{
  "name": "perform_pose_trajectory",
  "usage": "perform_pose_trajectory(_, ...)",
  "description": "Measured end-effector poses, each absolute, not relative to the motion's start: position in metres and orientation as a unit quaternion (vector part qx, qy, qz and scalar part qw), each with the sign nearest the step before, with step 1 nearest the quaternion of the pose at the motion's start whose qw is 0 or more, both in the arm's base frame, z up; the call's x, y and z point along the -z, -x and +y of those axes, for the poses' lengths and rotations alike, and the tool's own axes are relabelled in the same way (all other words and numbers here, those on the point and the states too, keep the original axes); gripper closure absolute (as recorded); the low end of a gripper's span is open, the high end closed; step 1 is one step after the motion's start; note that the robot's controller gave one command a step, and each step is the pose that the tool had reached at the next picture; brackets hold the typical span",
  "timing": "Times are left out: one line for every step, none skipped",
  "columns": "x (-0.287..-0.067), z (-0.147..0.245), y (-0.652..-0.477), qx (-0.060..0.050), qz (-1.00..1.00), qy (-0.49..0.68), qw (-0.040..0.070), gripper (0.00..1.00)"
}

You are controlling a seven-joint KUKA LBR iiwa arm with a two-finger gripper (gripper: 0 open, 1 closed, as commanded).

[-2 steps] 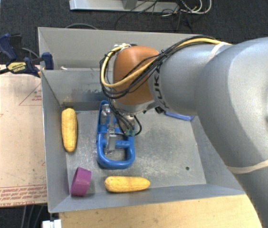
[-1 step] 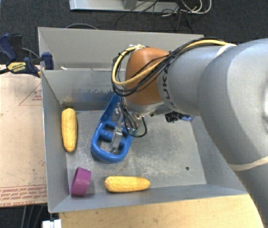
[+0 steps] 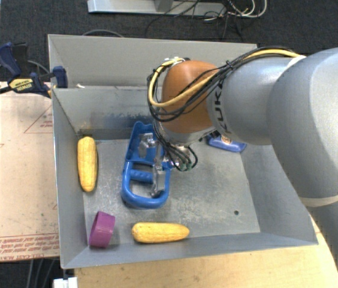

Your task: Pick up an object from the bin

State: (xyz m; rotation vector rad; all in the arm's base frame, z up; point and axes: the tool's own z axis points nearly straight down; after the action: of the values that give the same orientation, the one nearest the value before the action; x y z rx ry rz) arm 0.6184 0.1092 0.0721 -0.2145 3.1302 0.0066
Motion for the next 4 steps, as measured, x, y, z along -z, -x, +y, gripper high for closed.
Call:
perform_pose_trajectory(-0.0703, 0.0754, -0.5713, -0.003, 0.983, -0.182, 0.002, 1.00)
perform_pose_trajectory(-0.0703, 0.0753, -0.5713, -0.003, 0.983, -0.182, 0.002, 1.00)
perform_pose_trajectory(-0.0702, 0.0752, -0.5713, -0.003, 0.983, -0.182, 0.002, 1.00)
perform_pose_trajectory(-0.0703, 0.0752, -0.5714, -0.003, 0.983, -0.182, 0.002, 1.00)
